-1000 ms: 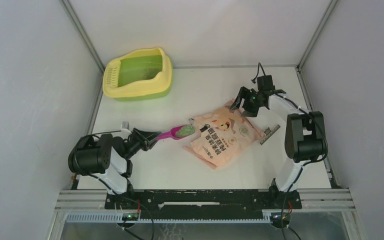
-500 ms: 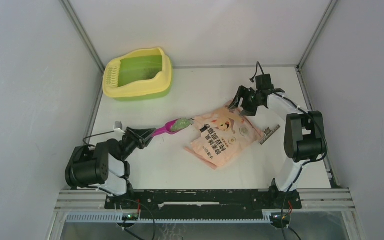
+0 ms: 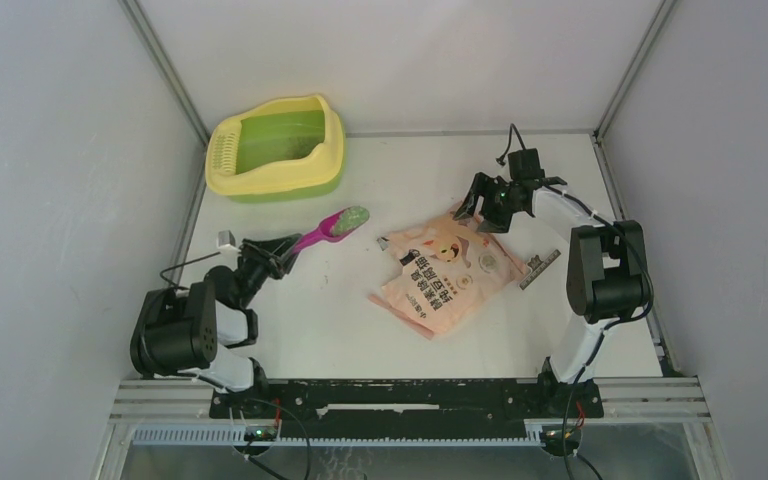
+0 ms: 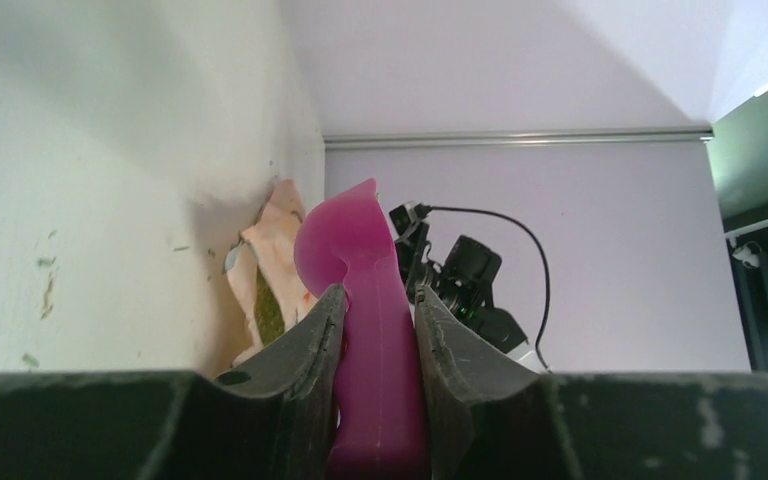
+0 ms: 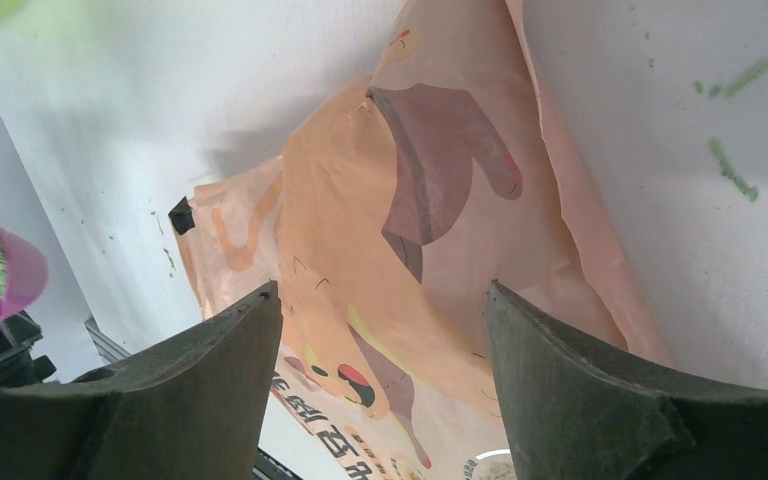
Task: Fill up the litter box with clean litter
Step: Pour the cat litter into the litter box.
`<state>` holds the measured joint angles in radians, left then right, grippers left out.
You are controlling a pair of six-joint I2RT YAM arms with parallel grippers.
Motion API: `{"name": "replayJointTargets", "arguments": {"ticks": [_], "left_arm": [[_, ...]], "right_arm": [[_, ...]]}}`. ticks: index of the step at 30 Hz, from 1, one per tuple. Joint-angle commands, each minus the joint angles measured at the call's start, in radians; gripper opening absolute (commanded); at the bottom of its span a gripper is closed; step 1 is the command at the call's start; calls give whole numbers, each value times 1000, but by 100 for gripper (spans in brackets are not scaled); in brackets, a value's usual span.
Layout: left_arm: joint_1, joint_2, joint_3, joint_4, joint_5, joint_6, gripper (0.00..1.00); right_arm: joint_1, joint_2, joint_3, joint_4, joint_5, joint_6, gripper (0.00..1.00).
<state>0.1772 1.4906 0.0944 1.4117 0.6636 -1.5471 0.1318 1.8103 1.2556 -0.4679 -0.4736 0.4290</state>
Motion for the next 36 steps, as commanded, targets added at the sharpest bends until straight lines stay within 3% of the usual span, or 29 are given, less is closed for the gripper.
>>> {"name": "replayJointTargets", "arguments": {"ticks": [1, 20, 30, 36], "left_arm": [[6, 17, 88, 67, -49, -67, 2], [5, 196, 438, 49, -220, -237, 3], [10, 205, 694, -261, -291, -170, 3], [32, 215, 859, -511, -313, -24, 3]], "right_arm": [[6, 4, 43, 12, -21, 9, 81], [17, 19, 33, 2, -21, -1, 81], [17, 17, 23, 3, -27, -5, 81], [11, 1, 15, -5, -28, -13, 81]]}}
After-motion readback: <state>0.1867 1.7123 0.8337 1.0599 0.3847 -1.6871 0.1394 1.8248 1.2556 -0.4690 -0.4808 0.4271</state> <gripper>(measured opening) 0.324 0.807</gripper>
